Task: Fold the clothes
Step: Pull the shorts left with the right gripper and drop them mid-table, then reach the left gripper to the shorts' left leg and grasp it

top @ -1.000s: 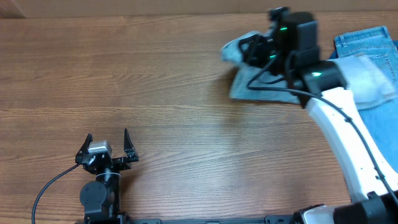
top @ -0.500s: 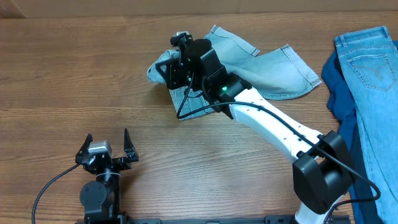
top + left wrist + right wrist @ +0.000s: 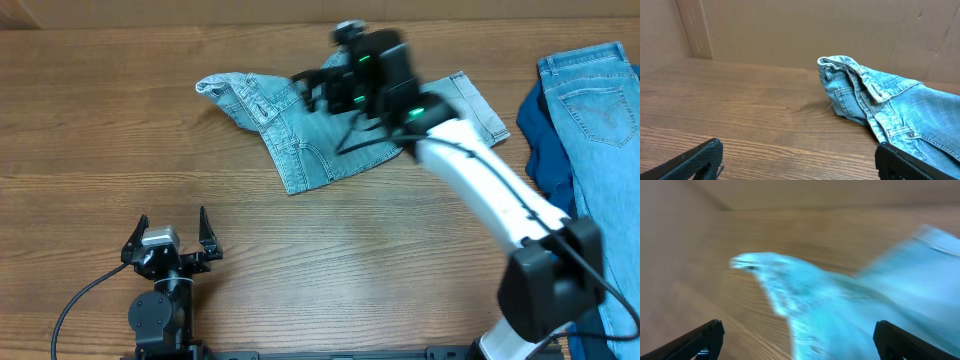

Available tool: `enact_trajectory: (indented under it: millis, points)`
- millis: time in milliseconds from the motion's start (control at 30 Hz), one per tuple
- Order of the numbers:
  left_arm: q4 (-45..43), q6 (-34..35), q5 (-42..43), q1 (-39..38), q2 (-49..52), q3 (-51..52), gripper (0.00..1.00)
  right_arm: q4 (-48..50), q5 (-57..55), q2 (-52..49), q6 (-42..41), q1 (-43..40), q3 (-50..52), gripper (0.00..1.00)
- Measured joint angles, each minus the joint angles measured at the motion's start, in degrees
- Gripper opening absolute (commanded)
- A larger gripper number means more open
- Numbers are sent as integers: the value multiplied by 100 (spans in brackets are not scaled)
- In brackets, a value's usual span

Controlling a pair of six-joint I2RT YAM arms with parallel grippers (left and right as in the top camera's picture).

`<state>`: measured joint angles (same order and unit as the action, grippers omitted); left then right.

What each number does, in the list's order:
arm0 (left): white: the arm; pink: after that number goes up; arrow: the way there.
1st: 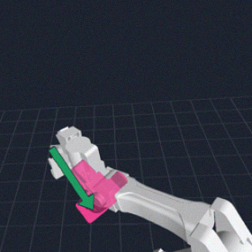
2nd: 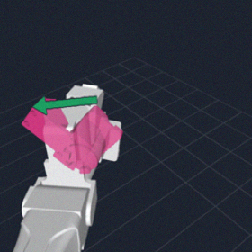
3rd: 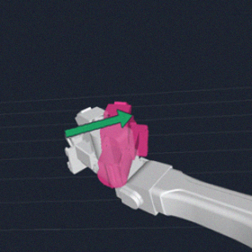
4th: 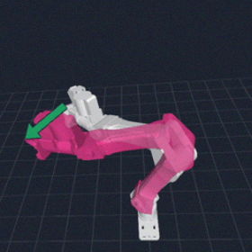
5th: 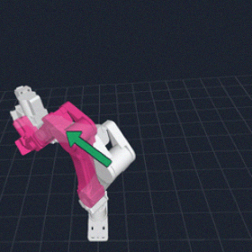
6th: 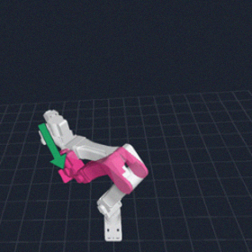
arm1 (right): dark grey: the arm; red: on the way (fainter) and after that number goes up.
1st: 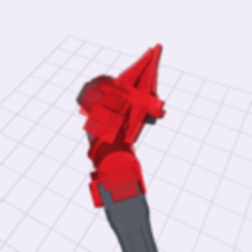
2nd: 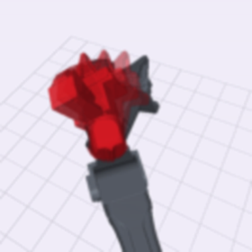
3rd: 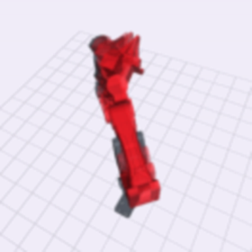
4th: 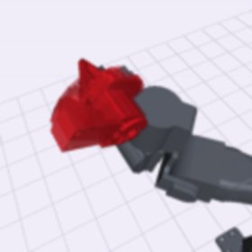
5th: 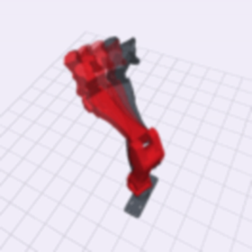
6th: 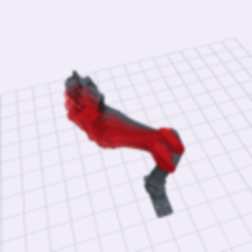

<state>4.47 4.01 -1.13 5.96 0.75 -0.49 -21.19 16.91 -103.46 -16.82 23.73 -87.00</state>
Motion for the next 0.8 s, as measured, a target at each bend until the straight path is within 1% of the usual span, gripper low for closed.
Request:
enact_trajectory:
  millis: [67, 200, 267, 300, 367, 400, 433, 467, 500, 533, 567, 600, 633, 700, 733, 800]
  points:
    - [0, 0, -2, 0, 0, 0, 100, -793, -37, 197, 15, -678, -28, 100]
    - [0, 0, -2, 0, 0, 0, 100, -1915, -63, 247, 118, -2004, -37, 100]
    - [-308, -13, -2, 0, 0, 4, 100, -2269, -63, 247, 313, -2435, -37, 100]
    - [-586, -9, 59, 2, -4, 2, 100, -2389, -63, 247, 459, -2594, -37, 100]
    - [-855, 50, 271, 2, -4, 4, 100, -2529, -72, 247, 734, -2804, -37, 100]
    - [-1259, 184, 605, 2, -2, 2, 100, -2531, -81, 247, 828, -2850, -37, 100]
    - [-1421, 389, 988, 0, -11, -35, 100, -2533, -81, 247, 896, -2859, -37, 100]
    - [-1187, 553, 1204, 0, -13, -129, 100, -2531, -79, 247, 944, -2857, -37, 100]
    - [-699, 804, 1491, 0, 2, -385, 100, -2524, -81, 247, 988, -2855, -37, 100]
    - [55, 863, 1572, 0, 33, -721, 100, -2500, -79, 247, 1008, -2857, -37, 100]
    - [682, 925, 1655, 0, 190, -1187, 100, -2487, -79, 247, 1025, -2857, -37, 100]
    - [1130, 964, 1727, 0, 437, -1790, 100, -2490, -81, 247, 1047, -2857, -37, 100]
    - [1534, 981, 1768, 0, 748, -2404, 100, -2487, -79, 247, 1051, -2857, -37, 100]
    - [2107, 984, 1882, 0, 1449, -3316, 100, -2492, -87, 247, 1064, -2857, -37, 100]
    - [2343, 981, 1954, 0, 1932, -3720, 100, -2483, -125, 247, 1064, -2857, -37, 100]
    - [2900, 975, 2179, -35, 3226, -4564, 100, -2481, -236, 247, 1069, -2857, -37, 100]
